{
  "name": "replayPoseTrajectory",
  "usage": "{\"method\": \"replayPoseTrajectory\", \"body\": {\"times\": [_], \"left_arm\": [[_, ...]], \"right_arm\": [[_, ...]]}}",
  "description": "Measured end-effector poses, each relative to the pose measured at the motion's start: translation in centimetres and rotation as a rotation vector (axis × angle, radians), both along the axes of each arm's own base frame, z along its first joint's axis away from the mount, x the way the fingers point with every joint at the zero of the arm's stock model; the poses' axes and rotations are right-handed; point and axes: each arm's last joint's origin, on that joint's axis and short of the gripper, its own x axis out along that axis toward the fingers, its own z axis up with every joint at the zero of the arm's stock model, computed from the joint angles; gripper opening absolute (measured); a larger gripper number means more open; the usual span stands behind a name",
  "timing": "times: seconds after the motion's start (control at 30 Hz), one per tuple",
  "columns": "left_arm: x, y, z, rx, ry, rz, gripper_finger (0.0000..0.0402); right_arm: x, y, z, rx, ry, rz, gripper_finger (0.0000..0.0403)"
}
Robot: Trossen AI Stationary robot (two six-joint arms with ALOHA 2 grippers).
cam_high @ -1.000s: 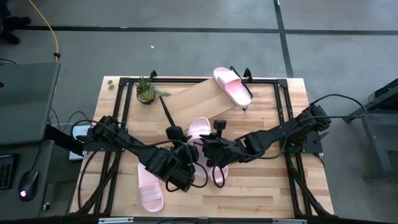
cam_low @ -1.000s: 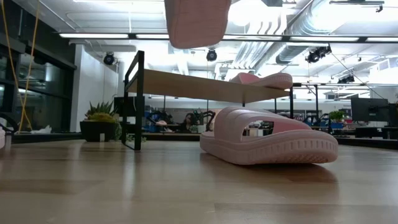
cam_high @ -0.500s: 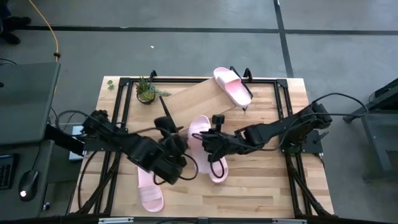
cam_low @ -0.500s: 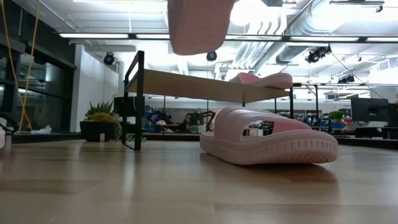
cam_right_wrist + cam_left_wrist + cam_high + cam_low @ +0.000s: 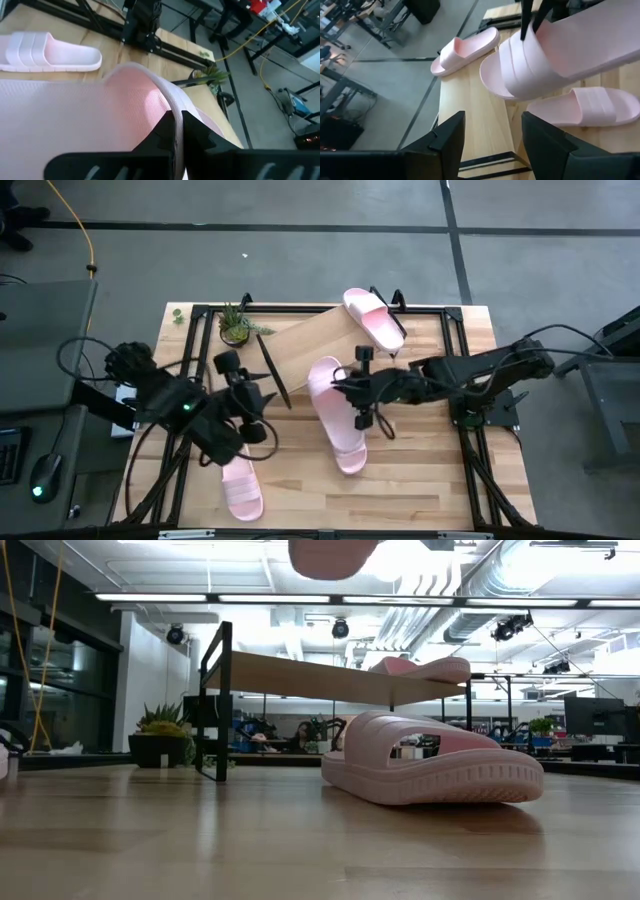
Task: Pick and place slides into the shelf
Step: Put the middle pink slide on the shelf
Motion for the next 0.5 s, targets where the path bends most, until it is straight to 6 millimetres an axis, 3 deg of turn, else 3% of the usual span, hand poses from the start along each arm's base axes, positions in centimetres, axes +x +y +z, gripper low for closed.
{"method": "replayPoseTrajectory", "body": {"times": [0.5], "left_arm": [[-5.0,2.9,3.6,-0.047,-0.127,-0.008,0.0179]], "right_arm": [[-4.0,-5.2,3.8,0.058,-0.091,0.092,0.0]]}}
